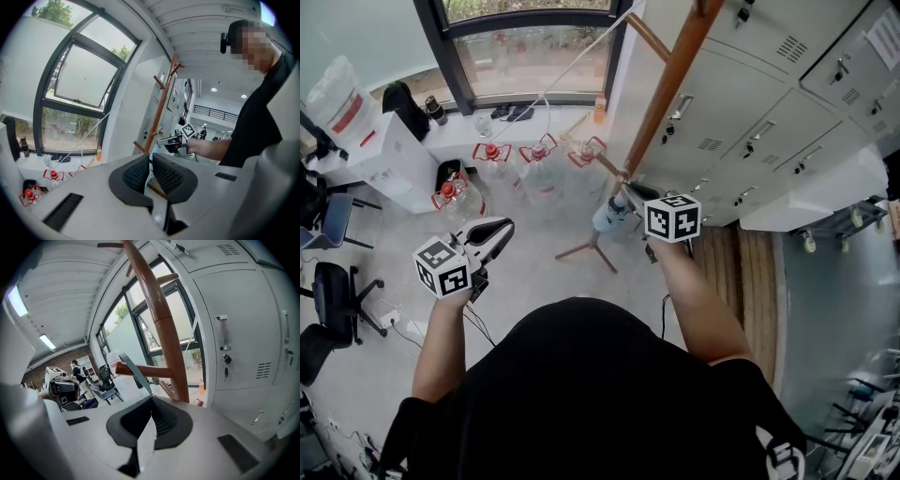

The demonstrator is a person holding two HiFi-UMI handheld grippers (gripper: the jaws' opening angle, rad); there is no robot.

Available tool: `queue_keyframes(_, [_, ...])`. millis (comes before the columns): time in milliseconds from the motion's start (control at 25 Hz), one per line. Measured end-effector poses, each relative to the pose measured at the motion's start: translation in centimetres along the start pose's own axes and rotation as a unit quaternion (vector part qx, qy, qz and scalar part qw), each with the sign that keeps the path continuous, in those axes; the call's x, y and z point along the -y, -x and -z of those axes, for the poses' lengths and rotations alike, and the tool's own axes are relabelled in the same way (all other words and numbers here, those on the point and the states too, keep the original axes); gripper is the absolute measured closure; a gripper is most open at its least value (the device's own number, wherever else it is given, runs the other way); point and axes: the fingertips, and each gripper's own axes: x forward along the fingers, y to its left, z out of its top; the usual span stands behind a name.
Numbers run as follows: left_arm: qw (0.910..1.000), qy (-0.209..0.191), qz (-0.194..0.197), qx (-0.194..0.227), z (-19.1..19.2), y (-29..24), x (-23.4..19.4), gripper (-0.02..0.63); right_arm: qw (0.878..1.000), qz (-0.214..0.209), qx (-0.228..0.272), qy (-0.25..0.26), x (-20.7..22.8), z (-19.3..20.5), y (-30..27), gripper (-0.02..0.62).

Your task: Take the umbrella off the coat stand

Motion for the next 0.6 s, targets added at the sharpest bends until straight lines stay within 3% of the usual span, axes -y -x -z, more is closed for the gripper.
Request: queue_keyframes(600, [0.9997,-0.02,0.01,0.012,-0.2,6.4,2.8,0.576,1.0,0.007,0.012,-0.015,-5.9,1.3,2.9,0.578])
